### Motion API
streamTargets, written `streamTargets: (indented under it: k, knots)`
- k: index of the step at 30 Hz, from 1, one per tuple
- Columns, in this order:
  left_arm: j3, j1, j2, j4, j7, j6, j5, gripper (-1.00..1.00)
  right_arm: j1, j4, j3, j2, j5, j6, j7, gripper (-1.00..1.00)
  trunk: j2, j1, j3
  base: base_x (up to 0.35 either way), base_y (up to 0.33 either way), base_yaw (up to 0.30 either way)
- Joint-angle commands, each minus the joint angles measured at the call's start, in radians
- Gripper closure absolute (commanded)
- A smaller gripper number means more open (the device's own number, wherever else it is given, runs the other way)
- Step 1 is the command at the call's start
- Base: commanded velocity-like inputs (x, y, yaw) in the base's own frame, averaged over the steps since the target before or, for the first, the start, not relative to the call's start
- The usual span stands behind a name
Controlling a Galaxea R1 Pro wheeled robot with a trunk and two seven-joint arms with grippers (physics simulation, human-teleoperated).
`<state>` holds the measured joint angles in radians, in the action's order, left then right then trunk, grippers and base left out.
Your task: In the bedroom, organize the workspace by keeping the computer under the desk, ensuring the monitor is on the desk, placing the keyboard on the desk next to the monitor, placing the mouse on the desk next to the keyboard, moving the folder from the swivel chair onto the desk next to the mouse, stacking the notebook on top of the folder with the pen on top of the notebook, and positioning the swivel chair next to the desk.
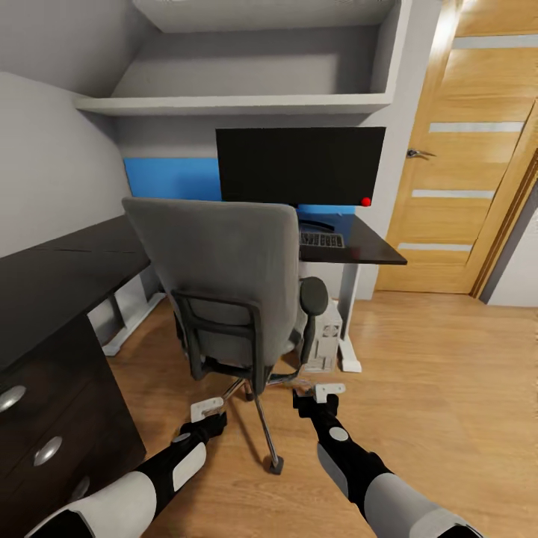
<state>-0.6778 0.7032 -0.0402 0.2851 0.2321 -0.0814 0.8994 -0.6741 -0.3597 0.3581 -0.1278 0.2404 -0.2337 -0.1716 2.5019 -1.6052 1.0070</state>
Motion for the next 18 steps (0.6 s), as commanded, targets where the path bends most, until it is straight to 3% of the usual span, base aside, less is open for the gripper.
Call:
streamTargets:
  k: [1,18]
  knots:
    - [-0.009,0.001,0.0,0.0,0.006,-0.005,0.009,-1.0,-0.001,0.005,0.009,0.001,0.009,-0.004,-0.006,-1.0,0.0,0.001,0.001,-0.248,-0.223,0.0]
    - [-0.009,0.001,0.0,0.0,0.006,-0.005,0.009,-1.0,-0.001,0.008,0.009,0.001,0.006,-0.004,-0.006,-1.0,0.0,0.001,0.001,-0.259,-0.196,0.0]
